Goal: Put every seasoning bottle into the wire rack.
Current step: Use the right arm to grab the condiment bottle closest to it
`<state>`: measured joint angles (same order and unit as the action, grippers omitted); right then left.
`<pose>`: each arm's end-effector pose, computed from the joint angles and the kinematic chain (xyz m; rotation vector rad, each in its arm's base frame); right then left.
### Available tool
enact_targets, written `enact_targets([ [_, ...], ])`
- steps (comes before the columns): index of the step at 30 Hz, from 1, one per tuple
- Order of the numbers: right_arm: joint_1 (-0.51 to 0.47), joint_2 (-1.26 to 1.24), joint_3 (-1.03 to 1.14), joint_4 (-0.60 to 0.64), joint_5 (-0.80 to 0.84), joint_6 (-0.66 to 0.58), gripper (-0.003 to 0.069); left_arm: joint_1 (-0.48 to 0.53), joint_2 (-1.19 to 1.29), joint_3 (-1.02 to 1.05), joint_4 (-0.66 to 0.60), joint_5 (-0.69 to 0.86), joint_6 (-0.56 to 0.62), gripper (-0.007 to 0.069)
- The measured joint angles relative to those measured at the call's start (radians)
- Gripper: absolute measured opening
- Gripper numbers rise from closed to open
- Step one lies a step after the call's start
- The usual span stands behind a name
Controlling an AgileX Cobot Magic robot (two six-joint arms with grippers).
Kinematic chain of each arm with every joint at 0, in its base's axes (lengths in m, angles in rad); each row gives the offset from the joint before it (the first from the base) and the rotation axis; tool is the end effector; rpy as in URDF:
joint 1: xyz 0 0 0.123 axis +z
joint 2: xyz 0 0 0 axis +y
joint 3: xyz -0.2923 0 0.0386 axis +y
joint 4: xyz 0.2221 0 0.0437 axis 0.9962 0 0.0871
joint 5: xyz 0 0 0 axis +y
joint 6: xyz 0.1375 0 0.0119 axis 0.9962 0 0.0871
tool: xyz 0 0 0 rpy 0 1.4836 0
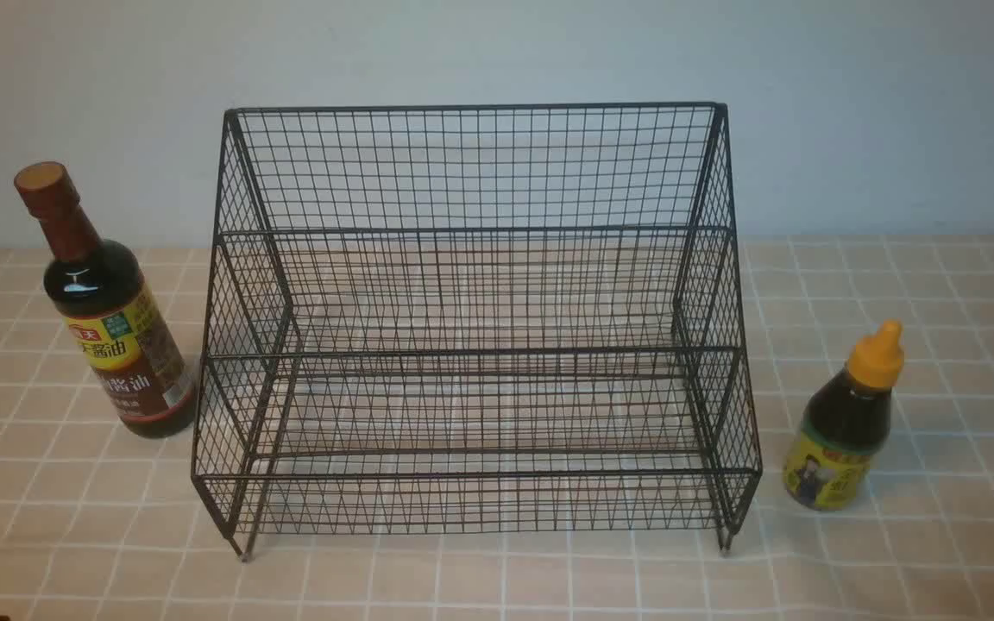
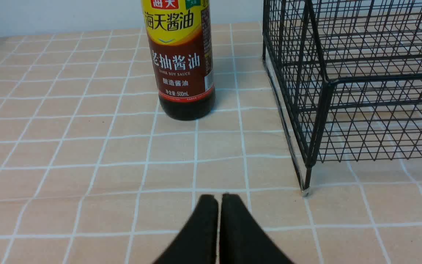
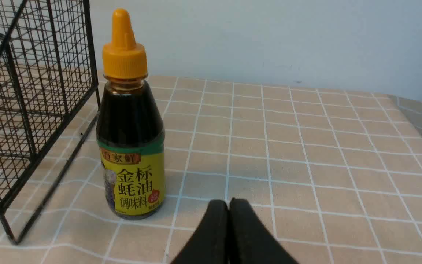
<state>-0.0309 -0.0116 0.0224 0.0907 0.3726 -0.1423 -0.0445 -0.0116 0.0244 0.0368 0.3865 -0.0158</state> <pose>0.0619 0.0026 0.1593 -0.0479 1.8649 -0.0306 0.0612 -0.0008 0.1566 0.0496 1.8820 -0.0049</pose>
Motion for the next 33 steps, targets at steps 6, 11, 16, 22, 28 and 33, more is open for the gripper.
enact_targets([
  [6,0.0,0.0,0.0,0.0,0.0,0.0,-0.0014,0.0,0.0,0.0,0.0,0.0,0.0,-0.0007],
  [11,0.0,0.0,0.0,0.0,0.0,0.0,-0.0014,0.0,0.0,0.0,0.0,0.0,0.0,-0.0007],
  [16,0.0,0.0,0.0,0.0,0.0,0.0,-0.0014,0.0,0.0,0.0,0.0,0.0,0.0,-0.0007],
  [22,0.0,0.0,0.002,0.035,-0.02,0.0,-0.0014,0.0,0.0,0.0,0.0,0.0,0.0,-0.0007],
  [28,0.0,0.0,0.005,0.383,-0.268,0.032,-0.0014,0.0,0.0,0.0,0.0,0.0,0.0,-0.0007],
  [33,0.0,0.0,0.005,0.601,-0.386,-0.01,-0.0014,0.0,0.0,0.0,0.0,0.0,0.0,-0.0007],
])
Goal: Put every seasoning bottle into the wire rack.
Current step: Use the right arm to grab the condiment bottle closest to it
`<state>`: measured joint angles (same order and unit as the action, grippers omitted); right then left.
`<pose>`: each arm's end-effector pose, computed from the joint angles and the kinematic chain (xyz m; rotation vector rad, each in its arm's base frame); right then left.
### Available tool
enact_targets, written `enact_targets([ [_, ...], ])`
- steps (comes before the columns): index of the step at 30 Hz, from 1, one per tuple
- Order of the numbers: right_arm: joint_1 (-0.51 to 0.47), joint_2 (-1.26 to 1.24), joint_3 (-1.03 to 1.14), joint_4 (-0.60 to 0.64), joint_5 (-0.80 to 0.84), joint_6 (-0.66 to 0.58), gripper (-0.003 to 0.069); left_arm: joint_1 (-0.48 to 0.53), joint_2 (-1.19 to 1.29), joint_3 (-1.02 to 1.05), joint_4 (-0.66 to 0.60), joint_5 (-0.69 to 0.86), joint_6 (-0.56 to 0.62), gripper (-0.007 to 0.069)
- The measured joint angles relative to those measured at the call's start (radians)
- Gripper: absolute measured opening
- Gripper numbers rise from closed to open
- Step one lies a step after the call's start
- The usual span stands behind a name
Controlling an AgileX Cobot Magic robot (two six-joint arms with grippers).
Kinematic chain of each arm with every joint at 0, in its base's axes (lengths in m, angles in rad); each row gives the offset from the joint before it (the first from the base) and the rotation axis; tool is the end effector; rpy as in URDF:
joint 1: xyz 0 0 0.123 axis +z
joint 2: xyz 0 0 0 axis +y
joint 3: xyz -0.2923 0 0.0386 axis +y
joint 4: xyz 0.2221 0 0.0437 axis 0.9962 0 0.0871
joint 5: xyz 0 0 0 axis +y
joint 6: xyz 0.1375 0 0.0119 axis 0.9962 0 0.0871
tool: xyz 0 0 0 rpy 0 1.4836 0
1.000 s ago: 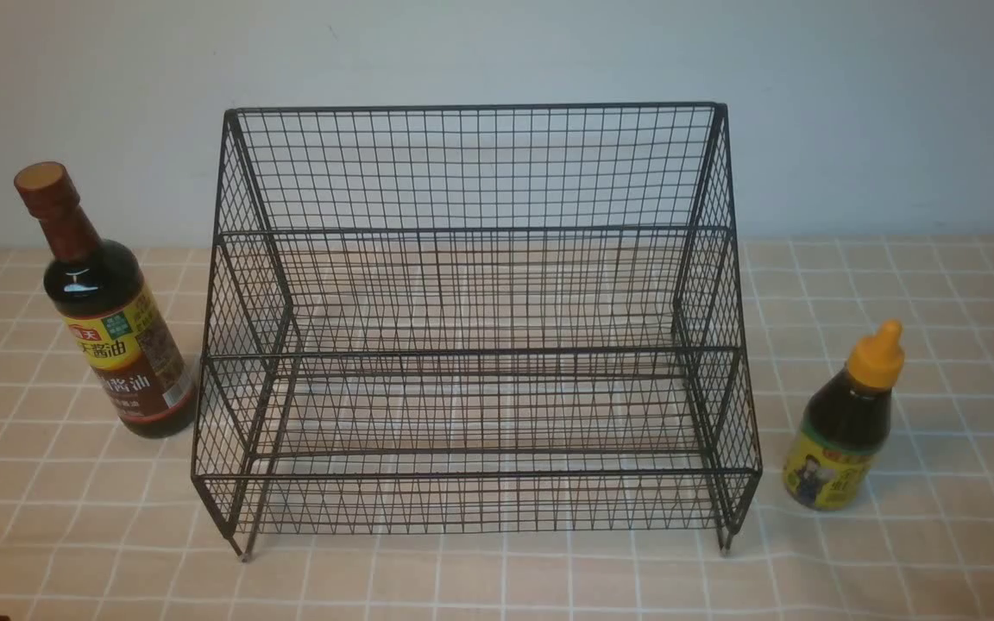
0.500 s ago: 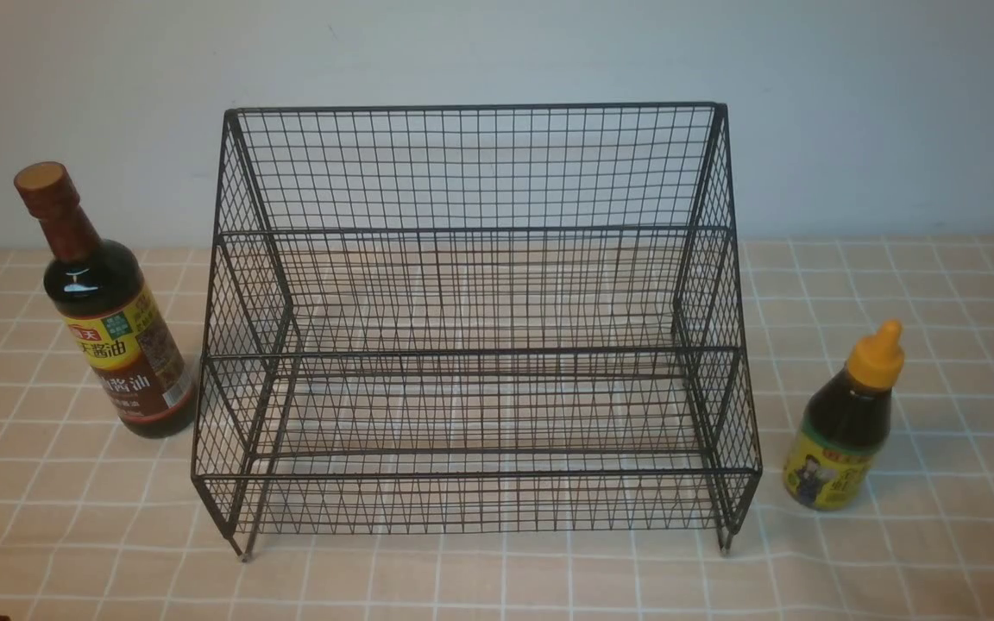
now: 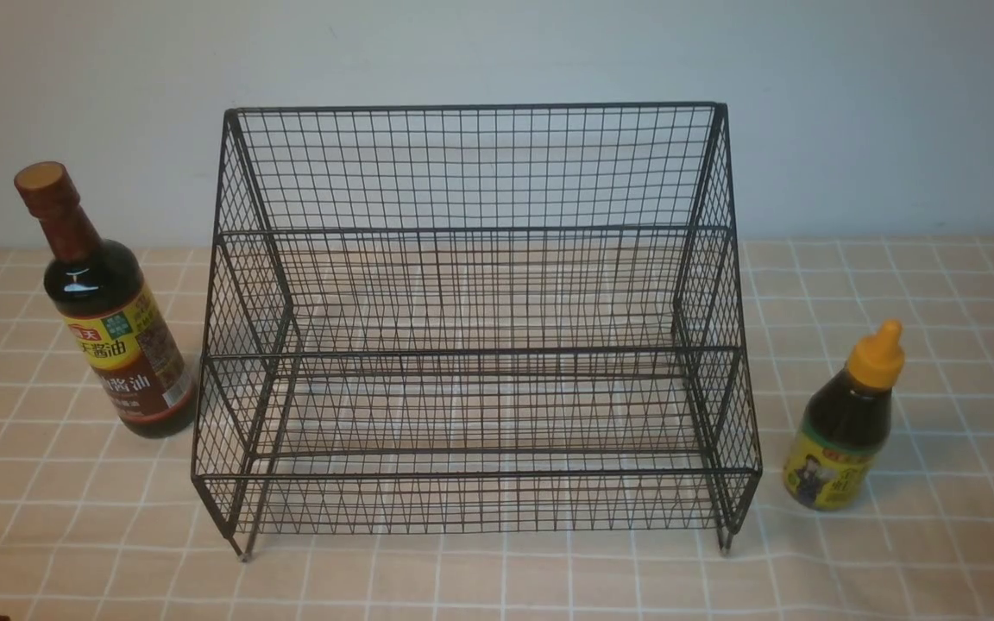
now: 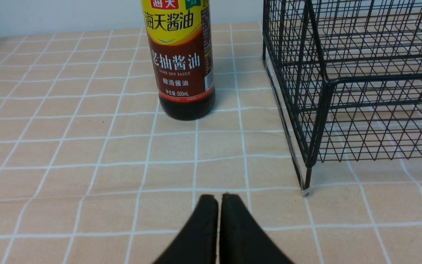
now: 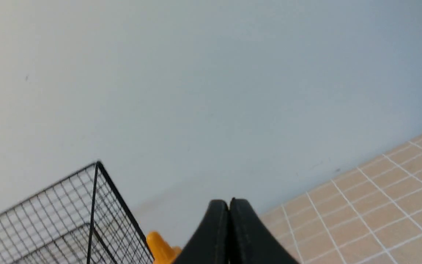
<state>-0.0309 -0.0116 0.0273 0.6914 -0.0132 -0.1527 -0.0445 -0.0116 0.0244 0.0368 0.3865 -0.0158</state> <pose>0.0675 -0.0032 0.2096 0.4286 1.4398 0.4033 0.0612 -0.0008 0.1566 0.0496 1.8820 -0.0049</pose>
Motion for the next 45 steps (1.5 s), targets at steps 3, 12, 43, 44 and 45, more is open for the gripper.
enact_targets([
  [3,0.0,0.0,0.0,0.034,-0.021,-0.083,-0.0014,0.0,0.0,0.0,0.0,0.0,0.0,-0.0007],
  [12,0.0,0.023,-0.126,0.085,-0.081,-0.085,-0.0014,0.0,0.0,0.0,0.0,0.0,0.0,-0.0007],
  [43,0.02,1.211,-0.831,0.013,0.681,-0.451,0.061,0.0,0.0,0.0,0.0,0.0,0.0,-0.0007],
  [44,0.037,1.228,-0.831,0.011,0.675,-0.462,0.0613,0.0,0.0,0.0,0.0,0.0,0.0,-0.0007],
  [45,0.058,1.244,-0.831,0.008,0.664,-0.469,0.0614,0.0,0.0,0.0,0.0,0.0,0.0,-0.0007],
])
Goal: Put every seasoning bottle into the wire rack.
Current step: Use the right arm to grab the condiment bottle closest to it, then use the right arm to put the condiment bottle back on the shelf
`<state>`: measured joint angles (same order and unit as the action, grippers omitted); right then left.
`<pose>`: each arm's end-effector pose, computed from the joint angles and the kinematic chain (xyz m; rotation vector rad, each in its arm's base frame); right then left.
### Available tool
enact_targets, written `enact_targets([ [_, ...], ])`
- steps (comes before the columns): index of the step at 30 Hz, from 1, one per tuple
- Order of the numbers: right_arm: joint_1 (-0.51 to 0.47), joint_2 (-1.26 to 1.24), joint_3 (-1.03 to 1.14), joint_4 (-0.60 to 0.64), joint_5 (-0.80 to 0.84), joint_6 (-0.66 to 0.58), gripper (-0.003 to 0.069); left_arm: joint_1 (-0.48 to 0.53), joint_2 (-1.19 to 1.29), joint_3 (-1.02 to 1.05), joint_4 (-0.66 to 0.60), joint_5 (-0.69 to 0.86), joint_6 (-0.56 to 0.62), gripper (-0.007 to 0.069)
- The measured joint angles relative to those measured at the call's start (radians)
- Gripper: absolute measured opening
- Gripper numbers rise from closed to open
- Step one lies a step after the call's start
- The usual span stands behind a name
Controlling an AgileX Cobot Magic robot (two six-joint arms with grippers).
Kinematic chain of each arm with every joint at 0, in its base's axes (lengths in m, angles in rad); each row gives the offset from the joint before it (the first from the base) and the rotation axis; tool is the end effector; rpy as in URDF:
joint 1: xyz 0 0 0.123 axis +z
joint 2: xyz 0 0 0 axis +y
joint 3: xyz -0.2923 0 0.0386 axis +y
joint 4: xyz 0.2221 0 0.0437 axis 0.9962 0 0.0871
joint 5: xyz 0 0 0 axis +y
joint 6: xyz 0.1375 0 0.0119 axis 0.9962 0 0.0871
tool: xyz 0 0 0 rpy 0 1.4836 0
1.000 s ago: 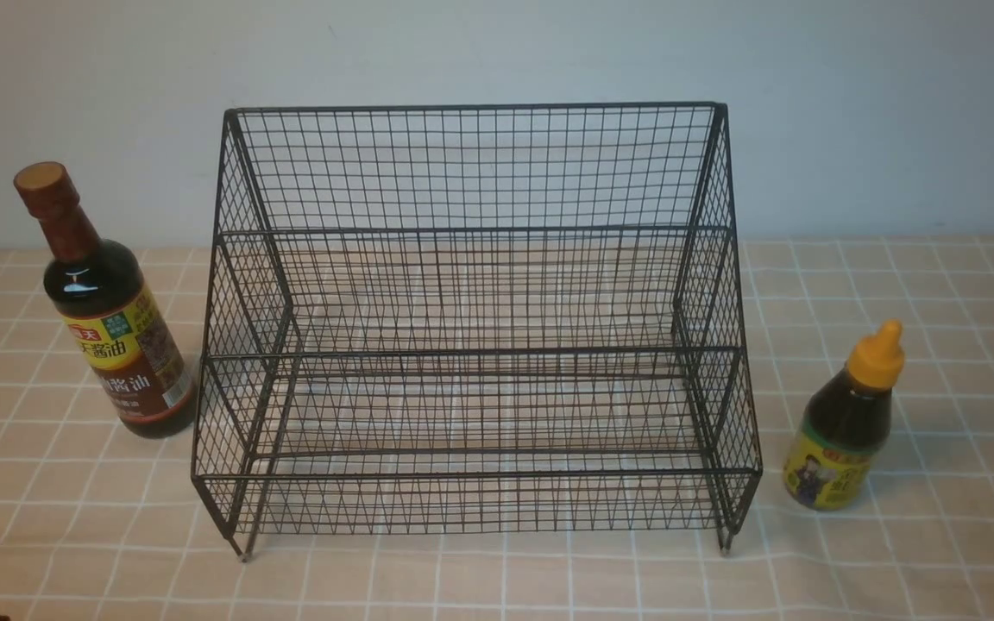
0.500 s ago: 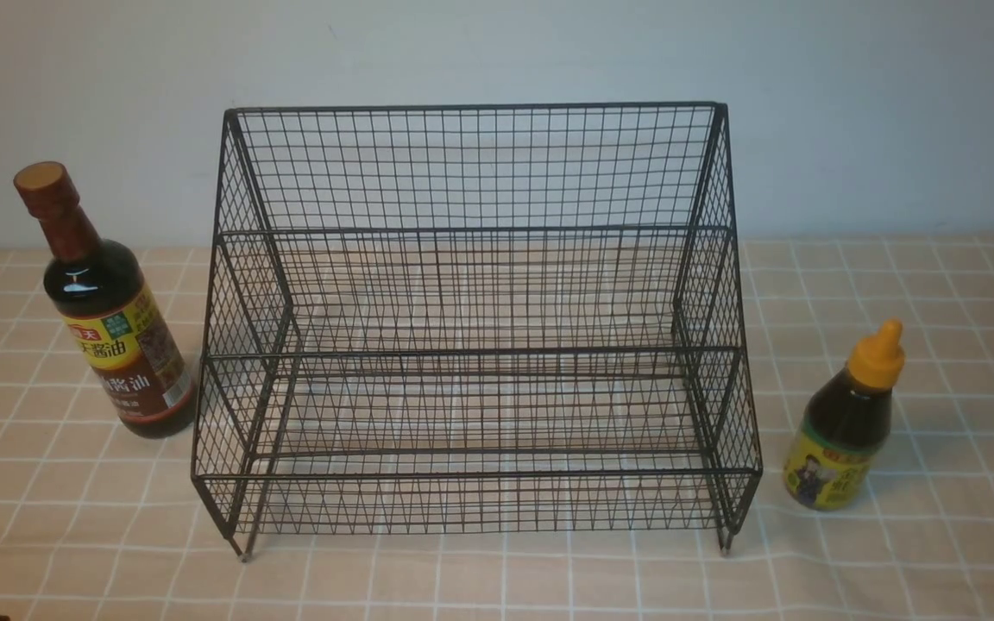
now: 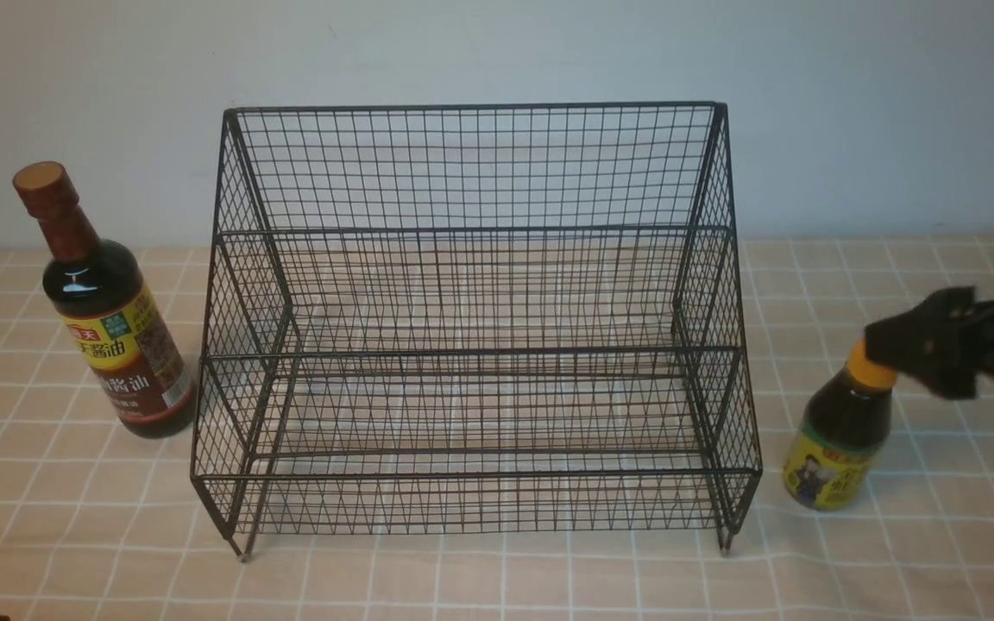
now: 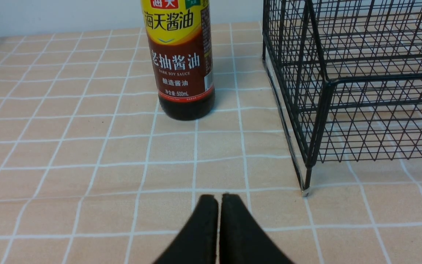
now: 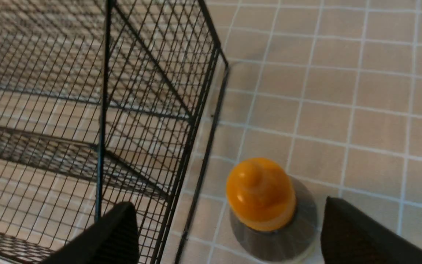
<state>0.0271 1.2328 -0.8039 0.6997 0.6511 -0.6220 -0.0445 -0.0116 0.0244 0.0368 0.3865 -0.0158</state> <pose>0.2400 0.0605 0.2618 -0.2491 2.3925 0.4853 0.0612 -0.0008 0.1566 0.0496 1.8820 -0.0049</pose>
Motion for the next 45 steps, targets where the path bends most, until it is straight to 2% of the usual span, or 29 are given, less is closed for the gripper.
enact_targets([
  [5,0.076,0.068,0.0,-0.058,-0.112,0.002,0.0616,0.0,0.0,0.0,0.0,0.0,0.0,-0.0007],
  [15,0.083,0.167,0.0,-0.219,-0.173,0.113,0.0593,0.0,0.0,0.0,0.0,0.0,0.0,-0.0007],
  [17,0.083,0.189,0.0,-0.219,-0.18,0.117,0.0559,0.0,0.0,0.0,0.0,0.0,0.0,-0.0007],
  [19,0.083,0.203,0.0,-0.214,-0.18,0.119,0.0492,0.0,0.0,0.0,0.0,0.0,0.0,-0.0007],
  [21,0.083,0.209,0.0,-0.203,-0.178,0.112,0.0332,0.0,0.0,0.0,0.0,0.0,0.0,-0.0007],
  [22,0.084,0.209,-0.001,-0.203,-0.177,0.106,0.0308,0.0,0.0,0.0,0.0,0.0,0.0,-0.0007],
  [26,0.084,0.182,-0.014,-0.211,-0.128,0.09,0.033,0.0,0.0,0.0,0.0,0.0,0.0,-0.0007],
  [38,0.084,-0.099,-0.247,-0.222,0.17,0.085,0.033,0.0,0.0,0.0,0.0,0.0,0.0,-0.0007],
  [45,0.107,-0.197,-0.295,-0.133,0.257,0.039,0.033,0.0,0.0,0.0,0.0,0.0,0.0,-0.0007],
])
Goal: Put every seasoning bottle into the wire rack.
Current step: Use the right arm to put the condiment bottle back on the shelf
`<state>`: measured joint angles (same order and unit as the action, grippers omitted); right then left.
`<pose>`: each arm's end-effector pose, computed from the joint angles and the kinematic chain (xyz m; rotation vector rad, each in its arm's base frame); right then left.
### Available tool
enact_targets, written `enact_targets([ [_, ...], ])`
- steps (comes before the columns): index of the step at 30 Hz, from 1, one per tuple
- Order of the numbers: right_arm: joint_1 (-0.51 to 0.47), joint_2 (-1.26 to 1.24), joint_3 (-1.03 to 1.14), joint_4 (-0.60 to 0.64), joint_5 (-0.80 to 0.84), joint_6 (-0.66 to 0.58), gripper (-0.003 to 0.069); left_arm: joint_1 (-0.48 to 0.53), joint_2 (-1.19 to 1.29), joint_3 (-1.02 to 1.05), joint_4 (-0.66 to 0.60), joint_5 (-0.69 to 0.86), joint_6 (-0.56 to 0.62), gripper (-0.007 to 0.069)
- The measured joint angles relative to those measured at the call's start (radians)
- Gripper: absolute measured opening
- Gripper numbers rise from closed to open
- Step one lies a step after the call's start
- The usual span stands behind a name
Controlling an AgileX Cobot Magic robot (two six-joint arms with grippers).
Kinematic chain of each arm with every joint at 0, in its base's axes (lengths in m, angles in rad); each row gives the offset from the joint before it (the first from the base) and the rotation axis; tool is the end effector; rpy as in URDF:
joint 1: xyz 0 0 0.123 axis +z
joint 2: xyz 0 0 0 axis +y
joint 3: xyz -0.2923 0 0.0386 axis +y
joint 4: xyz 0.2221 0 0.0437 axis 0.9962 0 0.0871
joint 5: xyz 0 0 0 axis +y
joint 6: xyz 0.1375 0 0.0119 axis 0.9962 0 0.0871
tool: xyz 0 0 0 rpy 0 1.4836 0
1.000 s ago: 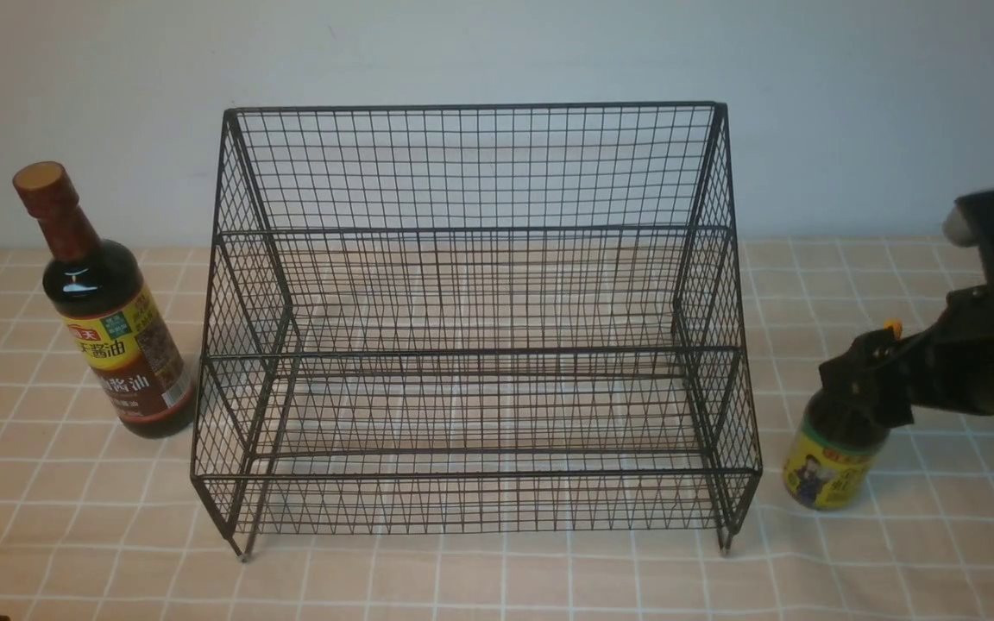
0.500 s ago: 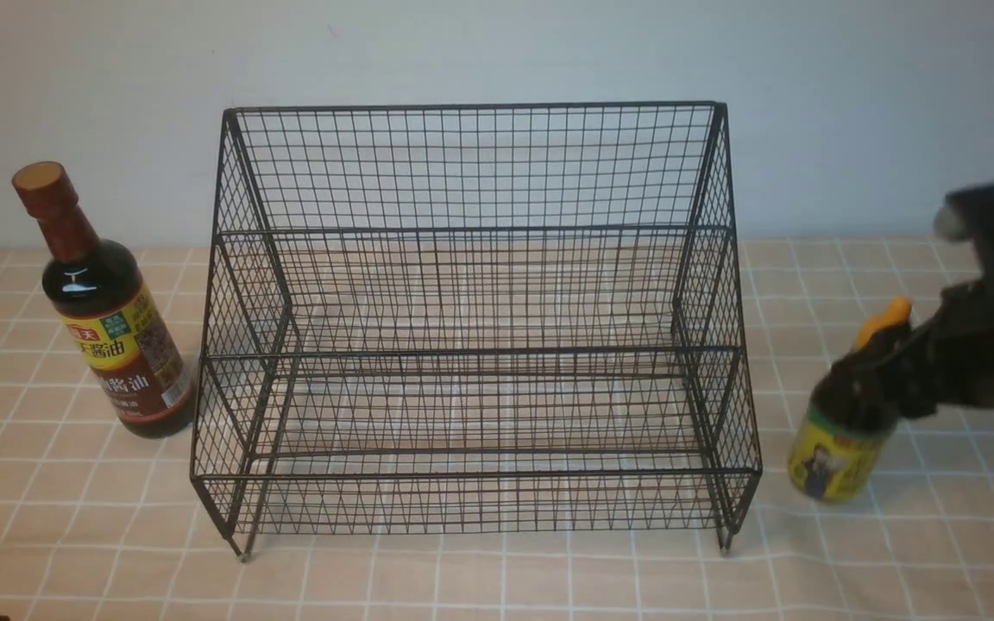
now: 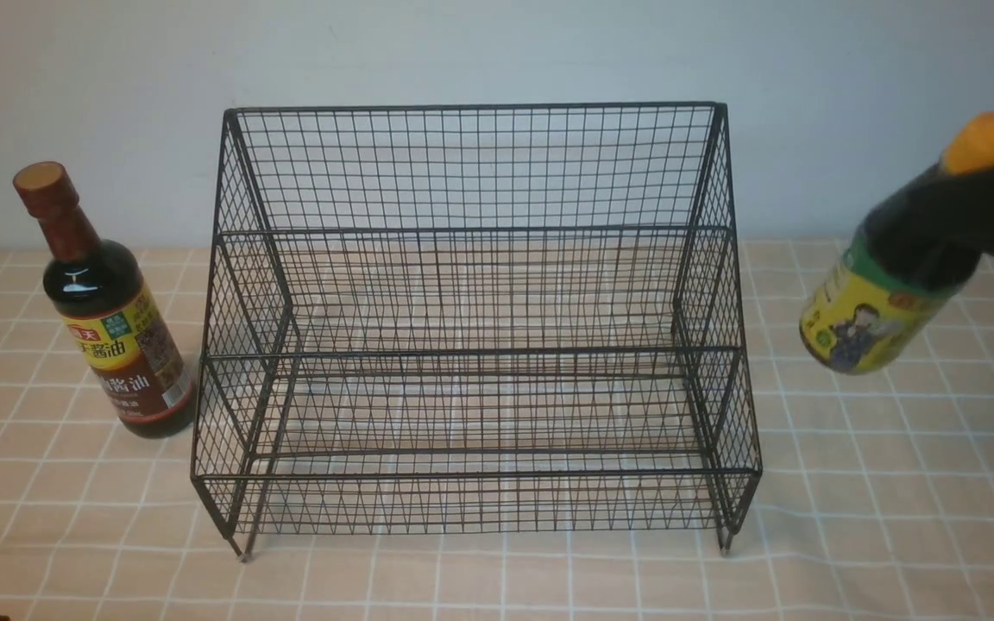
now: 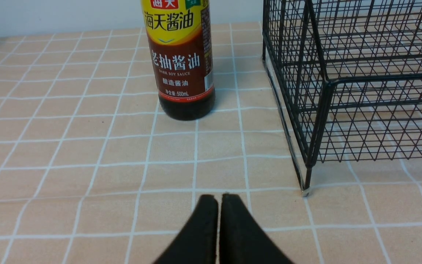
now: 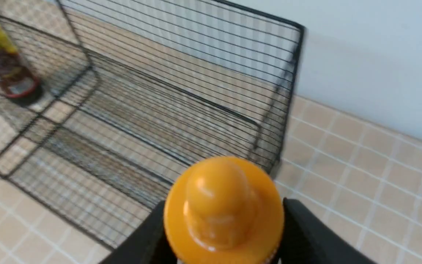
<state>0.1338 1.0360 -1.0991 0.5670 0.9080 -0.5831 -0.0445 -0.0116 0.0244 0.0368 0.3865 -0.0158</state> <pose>0.1912 0.0847 0.3737 -0.6061 2.1220 0.4471 0.0612 -0.0008 0.1566 0.0496 1.8820 -0.0049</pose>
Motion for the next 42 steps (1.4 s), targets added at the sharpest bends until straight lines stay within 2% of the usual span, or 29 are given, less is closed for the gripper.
enact_targets([
  [3,0.047,0.011,-0.002,0.045,0.002,-0.047,0.033,0.0,0.0,0.0,0.0,0.0,0.0,-0.0007],
  [6,0.149,0.074,-0.003,0.095,-0.027,-0.109,0.033,0.0,0.0,0.0,0.0,0.0,0.0,-0.0007],
  [13,0.272,0.246,-0.003,0.101,-0.13,-0.132,0.033,0.0,0.0,0.0,0.0,0.0,0.0,-0.0007],
  [20,0.286,0.396,-0.003,0.101,-0.203,-0.135,0.033,0.0,0.0,0.0,0.0,0.0,0.0,-0.0007],
  [33,0.286,0.517,-0.004,0.097,-0.174,-0.111,0.0347,0.0,0.0,0.0,0.0,0.0,0.0,-0.0007],
  [38,0.286,0.473,-0.005,0.023,-0.138,-0.021,0.042,0.0,0.0,0.0,0.0,0.0,0.0,-0.0007],
  [42,0.286,0.383,-0.022,-0.058,-0.077,0.073,0.0429,0.0,0.0,0.0,0.0,0.0,0.0,-0.0007],
])
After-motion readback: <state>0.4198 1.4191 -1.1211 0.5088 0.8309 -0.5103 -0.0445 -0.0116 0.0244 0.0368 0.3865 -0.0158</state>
